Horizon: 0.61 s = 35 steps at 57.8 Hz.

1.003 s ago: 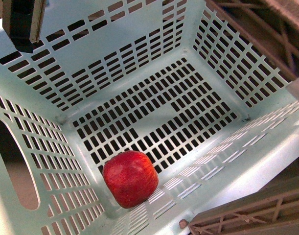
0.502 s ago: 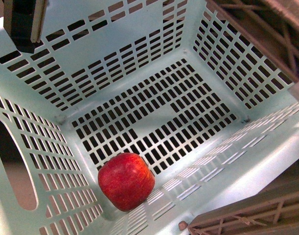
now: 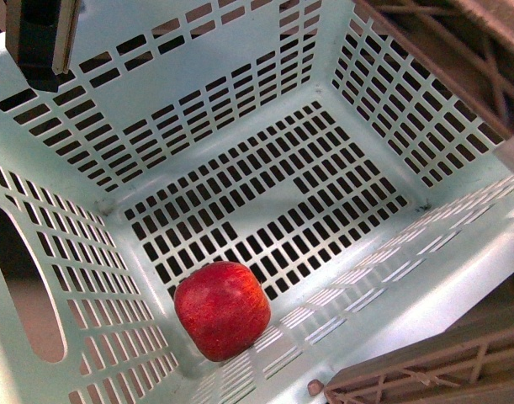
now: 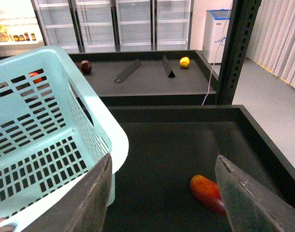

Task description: Pick apple with right arm and hold basket with left

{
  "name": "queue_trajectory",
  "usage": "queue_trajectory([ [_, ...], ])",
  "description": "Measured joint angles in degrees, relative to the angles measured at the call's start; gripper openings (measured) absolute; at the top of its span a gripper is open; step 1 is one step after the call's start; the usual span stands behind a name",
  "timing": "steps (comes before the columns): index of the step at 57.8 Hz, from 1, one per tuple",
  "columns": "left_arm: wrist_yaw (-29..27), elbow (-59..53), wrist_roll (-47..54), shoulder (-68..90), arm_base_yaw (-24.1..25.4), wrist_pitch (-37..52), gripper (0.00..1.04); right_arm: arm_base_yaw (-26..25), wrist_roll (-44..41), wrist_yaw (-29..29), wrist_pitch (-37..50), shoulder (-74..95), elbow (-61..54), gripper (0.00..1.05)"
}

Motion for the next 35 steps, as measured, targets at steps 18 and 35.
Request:
queue_trajectory([
  [18, -17.5, 5.2, -1.2, 1.1, -1.0, -12.2, 0.07, 0.0, 0.0, -0.2, 0.0, 0.0, 0.0, 0.96],
  [35, -16.7, 5.3, -4.0, 2.7, 14.1, -8.3, 0.07, 0.0, 0.0, -0.2, 0.0, 0.0, 0.0, 0.96],
])
